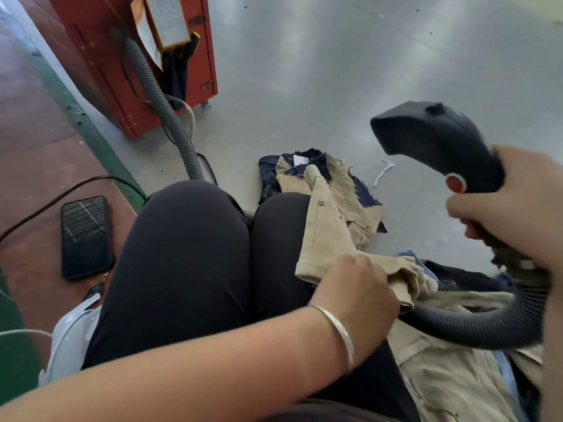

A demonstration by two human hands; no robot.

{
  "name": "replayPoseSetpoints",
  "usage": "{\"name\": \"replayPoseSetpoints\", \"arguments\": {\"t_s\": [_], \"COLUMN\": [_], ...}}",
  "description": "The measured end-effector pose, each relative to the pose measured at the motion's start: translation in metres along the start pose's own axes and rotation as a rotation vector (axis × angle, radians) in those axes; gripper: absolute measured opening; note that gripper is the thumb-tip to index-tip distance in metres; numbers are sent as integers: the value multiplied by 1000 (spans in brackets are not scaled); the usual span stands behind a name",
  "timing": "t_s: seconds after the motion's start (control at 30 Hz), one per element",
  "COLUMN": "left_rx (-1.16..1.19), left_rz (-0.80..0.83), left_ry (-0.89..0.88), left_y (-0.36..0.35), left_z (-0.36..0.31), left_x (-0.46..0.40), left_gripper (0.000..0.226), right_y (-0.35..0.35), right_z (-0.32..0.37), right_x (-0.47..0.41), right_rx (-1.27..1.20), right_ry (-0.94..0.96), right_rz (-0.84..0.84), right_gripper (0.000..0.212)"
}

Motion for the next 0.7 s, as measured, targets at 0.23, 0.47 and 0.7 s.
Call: {"name": "replayPoseSetpoints", "arguments": {"t_s": [0.23, 0.47, 0.7], "left_rx": [177, 67, 186], "left_rz": [-125, -238, 79], "left_ry": [80, 404, 396], "left_y": [38, 51, -2], "left_z": [113, 188, 64], "left_x": [64, 110, 94], "left_gripper": [7, 46, 77], "right_y": [25, -24, -30], "right_z": [-254, -246, -200], "right_x": [35, 51, 40], "right_rx": [47, 126, 271], "right_ry": [-178, -67, -81], "right_rz": [17, 159, 236], "right_gripper": [80, 94, 78]}}
Point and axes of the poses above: each hand's wrist, its own x-axis away from the middle knuckle, its own y-axis out of the back of the hand, z = x × y, the point moved 8 cm from there along -x, towards the middle knuckle, and after that the axes turned 10 degrees about y, right-handed, at the moved point
